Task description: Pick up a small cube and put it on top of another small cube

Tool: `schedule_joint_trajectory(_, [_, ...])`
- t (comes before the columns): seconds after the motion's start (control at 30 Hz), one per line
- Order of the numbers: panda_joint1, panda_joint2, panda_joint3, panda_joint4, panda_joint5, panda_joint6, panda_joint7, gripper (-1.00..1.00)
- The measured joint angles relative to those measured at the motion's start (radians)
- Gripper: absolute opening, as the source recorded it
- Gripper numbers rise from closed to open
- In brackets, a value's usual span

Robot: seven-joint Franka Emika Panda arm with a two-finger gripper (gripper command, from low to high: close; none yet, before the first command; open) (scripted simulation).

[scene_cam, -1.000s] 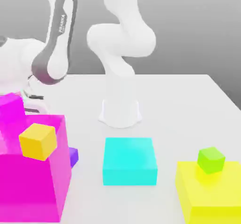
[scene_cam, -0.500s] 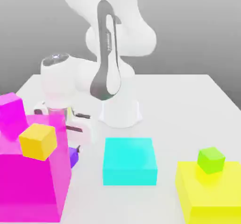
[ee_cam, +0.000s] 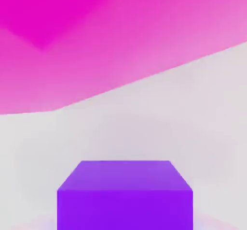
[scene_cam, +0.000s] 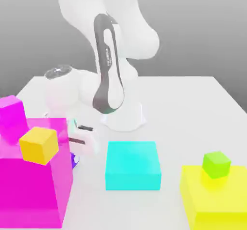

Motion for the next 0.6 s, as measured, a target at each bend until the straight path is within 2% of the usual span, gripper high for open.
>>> schedule_joint_trajectory(0.07, [-0.013,-0.072,-0.014,-0.015,-0.075,-0.057,0.05,-1.0])
schedule_joint_trajectory(0.13, [-0.025,-0.135,-0.008,-0.019,-0.098,-0.108,0.069,-1.0])
schedule_joint_trajectory(0.4, [-0.133,-0.173,-0.132,0.102,0.042,-0.254,-0.231,-1.0])
schedule_joint_trajectory(0.6, [-0.21,-0.282,-0.241,0.269,0.028,-0.401,-0.433,-1.0])
